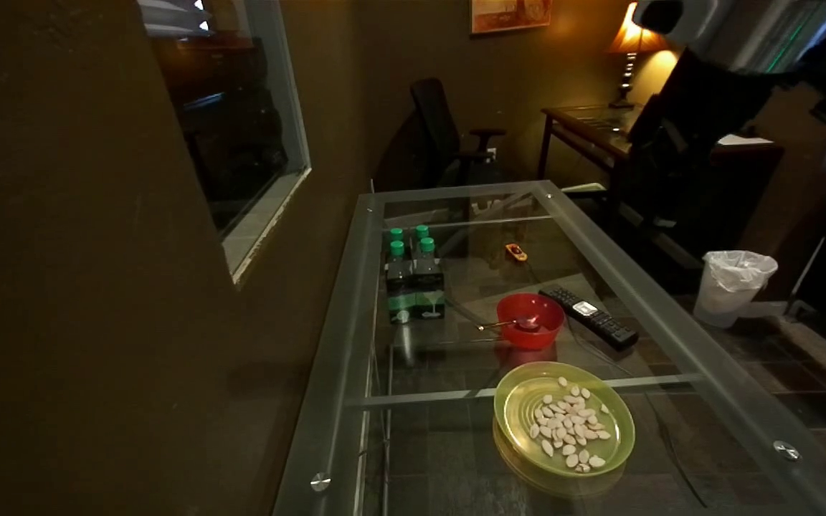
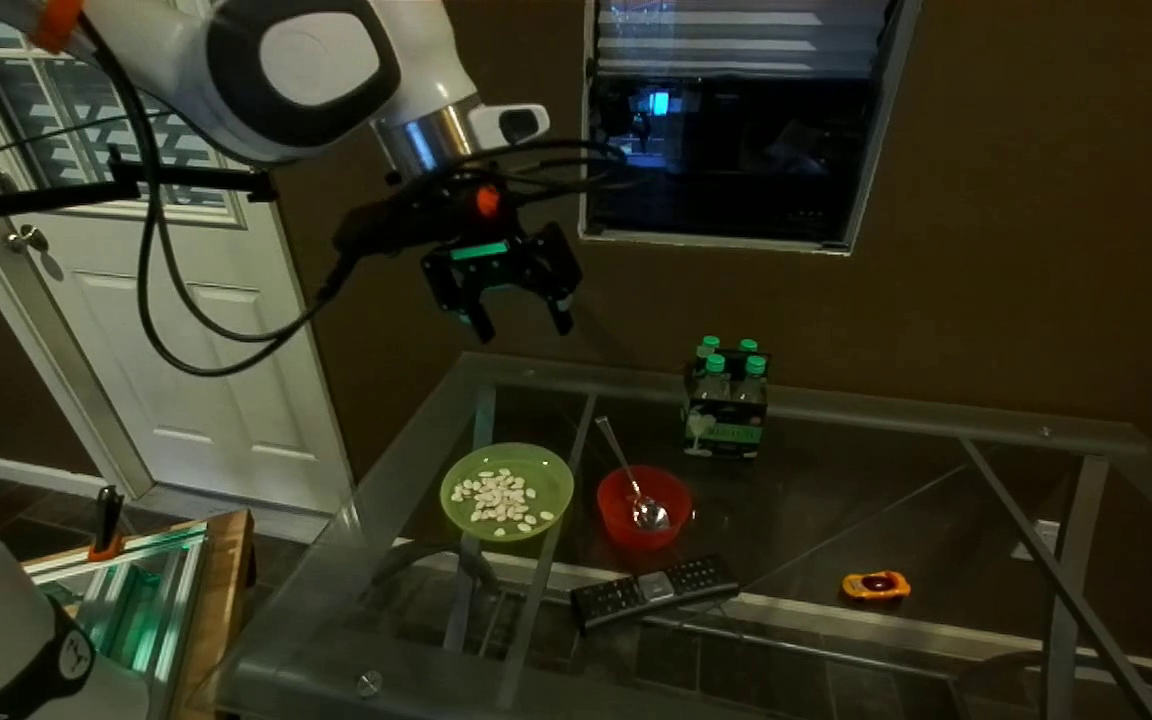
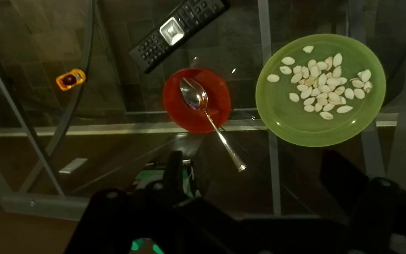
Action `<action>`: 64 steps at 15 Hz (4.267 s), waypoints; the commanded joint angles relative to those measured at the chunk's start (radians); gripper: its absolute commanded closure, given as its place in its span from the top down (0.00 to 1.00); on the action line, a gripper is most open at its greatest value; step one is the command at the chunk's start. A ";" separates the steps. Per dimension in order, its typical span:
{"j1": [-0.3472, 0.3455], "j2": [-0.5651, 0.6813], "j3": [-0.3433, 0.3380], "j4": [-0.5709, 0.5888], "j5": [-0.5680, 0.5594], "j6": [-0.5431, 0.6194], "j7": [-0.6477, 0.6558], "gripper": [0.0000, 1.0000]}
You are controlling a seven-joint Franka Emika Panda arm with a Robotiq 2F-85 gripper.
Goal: Pick up the spoon and scoop some of the contents from the green plate and pour them in the red bowl
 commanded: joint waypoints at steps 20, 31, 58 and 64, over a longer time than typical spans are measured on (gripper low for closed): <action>-0.003 0.411 0.069 0.245 -0.199 0.057 -0.350 1.00; 0.005 0.663 0.121 0.365 -0.580 0.042 -0.085 1.00; -0.046 0.931 0.112 0.564 -0.561 0.086 -0.202 0.34; -0.061 0.926 0.119 0.559 -0.548 0.089 -0.246 0.16</action>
